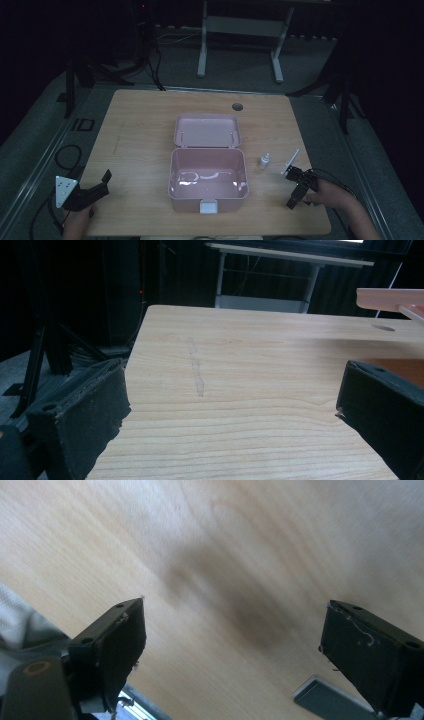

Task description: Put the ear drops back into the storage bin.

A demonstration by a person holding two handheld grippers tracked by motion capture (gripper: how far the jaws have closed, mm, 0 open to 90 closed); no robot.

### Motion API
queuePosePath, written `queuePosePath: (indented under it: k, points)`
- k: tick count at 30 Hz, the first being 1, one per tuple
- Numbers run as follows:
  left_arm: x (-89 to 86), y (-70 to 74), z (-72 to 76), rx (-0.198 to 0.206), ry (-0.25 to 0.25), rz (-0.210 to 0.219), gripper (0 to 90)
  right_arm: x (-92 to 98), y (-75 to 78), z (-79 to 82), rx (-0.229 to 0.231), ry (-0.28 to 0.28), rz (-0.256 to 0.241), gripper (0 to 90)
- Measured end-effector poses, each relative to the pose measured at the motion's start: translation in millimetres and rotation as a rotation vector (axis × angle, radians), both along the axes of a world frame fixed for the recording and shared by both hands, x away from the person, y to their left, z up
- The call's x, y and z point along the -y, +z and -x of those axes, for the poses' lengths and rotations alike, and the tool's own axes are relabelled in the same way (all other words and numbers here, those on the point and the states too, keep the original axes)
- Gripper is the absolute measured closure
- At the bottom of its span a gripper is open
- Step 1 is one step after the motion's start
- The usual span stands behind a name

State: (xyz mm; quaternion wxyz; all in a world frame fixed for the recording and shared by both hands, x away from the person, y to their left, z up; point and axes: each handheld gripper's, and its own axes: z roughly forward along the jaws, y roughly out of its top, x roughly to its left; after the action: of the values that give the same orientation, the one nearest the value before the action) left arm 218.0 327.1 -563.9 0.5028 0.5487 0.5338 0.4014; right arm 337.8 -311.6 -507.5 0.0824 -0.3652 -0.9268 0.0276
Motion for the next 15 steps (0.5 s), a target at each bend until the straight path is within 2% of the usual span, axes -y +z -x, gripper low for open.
queuePosePath:
  k: [5,6,15]
  points:
    - [-0.2,0.0,0.1,0.000,-0.001,0.001,0.4,-4.0,1.9,-8.0,0.011,0.000,0.005,10.7]
    - [-0.3,0.0,0.1,-0.001,-0.002,0.002,0.4,-7.1,3.3,-15.7,0.016,-0.004,0.006,10.7]
    - [-0.6,0.1,0.0,-0.003,-0.006,0.003,0.4,-17.0,8.9,-36.2,0.044,-0.012,0.005,10.7]
